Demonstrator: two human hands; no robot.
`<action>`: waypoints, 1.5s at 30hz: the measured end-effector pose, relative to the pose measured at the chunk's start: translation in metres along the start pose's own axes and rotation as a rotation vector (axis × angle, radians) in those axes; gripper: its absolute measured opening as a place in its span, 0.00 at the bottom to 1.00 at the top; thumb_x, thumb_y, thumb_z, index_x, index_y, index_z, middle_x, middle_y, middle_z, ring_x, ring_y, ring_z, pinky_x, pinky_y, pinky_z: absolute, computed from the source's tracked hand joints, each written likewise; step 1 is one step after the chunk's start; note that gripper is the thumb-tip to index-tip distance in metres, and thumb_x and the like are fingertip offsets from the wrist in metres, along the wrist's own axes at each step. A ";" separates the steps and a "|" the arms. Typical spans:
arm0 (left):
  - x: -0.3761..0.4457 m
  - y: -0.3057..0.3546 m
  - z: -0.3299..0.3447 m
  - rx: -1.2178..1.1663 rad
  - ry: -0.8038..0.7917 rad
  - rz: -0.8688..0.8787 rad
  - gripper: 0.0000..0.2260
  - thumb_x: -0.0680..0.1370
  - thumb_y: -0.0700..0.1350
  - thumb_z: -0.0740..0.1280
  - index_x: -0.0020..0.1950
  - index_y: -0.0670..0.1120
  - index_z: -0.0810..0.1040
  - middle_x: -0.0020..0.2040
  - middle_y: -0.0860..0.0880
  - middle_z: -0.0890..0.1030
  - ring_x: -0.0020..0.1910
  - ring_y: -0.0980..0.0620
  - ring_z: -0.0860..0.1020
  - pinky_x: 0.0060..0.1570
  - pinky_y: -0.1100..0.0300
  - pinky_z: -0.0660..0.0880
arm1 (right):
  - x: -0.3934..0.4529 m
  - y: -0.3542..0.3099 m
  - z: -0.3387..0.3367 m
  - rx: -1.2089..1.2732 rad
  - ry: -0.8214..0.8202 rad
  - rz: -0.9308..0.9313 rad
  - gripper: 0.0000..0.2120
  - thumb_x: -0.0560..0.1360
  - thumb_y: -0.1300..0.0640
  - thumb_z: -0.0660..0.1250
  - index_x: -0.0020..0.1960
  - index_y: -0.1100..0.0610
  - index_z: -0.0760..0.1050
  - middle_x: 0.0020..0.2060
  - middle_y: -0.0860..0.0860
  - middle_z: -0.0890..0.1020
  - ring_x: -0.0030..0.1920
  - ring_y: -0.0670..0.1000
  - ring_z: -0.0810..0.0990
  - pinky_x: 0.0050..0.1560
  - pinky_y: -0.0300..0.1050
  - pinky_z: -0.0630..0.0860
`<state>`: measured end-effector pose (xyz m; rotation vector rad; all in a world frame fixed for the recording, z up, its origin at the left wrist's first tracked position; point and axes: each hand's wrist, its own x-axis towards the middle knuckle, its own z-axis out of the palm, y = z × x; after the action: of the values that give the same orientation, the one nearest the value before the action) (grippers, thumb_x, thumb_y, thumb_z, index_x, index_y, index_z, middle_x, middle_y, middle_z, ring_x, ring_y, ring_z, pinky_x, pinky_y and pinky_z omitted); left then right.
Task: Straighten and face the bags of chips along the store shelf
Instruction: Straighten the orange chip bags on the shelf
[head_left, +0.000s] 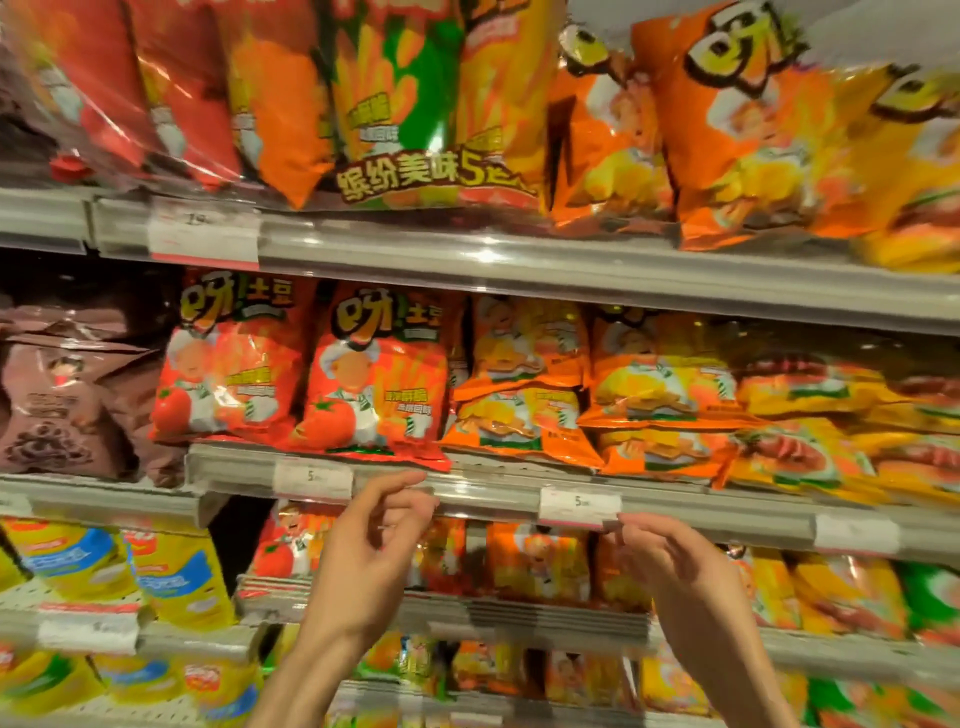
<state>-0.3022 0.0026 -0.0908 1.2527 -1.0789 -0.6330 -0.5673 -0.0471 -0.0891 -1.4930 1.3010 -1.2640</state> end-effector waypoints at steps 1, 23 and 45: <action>-0.002 0.004 0.014 -0.010 -0.007 -0.001 0.09 0.75 0.50 0.73 0.55 0.52 0.81 0.46 0.45 0.85 0.46 0.47 0.82 0.47 0.64 0.77 | 0.003 0.000 -0.009 -0.020 -0.007 -0.029 0.09 0.78 0.63 0.68 0.43 0.52 0.83 0.33 0.49 0.84 0.36 0.44 0.81 0.41 0.34 0.75; 0.142 0.056 0.081 0.340 -0.201 -0.004 0.24 0.82 0.48 0.64 0.77 0.47 0.62 0.62 0.49 0.76 0.67 0.45 0.74 0.59 0.60 0.68 | 0.100 -0.113 0.065 -1.003 0.104 -0.375 0.26 0.80 0.44 0.59 0.70 0.59 0.68 0.62 0.57 0.78 0.66 0.60 0.71 0.66 0.53 0.65; 0.134 0.072 0.058 -0.010 -0.196 -0.030 0.23 0.73 0.57 0.75 0.65 0.55 0.74 0.55 0.56 0.83 0.51 0.60 0.82 0.51 0.65 0.79 | 0.094 -0.103 0.045 -0.482 0.128 -0.341 0.32 0.78 0.37 0.61 0.74 0.57 0.67 0.69 0.51 0.73 0.70 0.50 0.69 0.68 0.45 0.67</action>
<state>-0.3126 -0.1212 0.0151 1.2183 -1.2183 -0.7953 -0.5021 -0.1236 0.0179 -2.0703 1.5586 -1.3331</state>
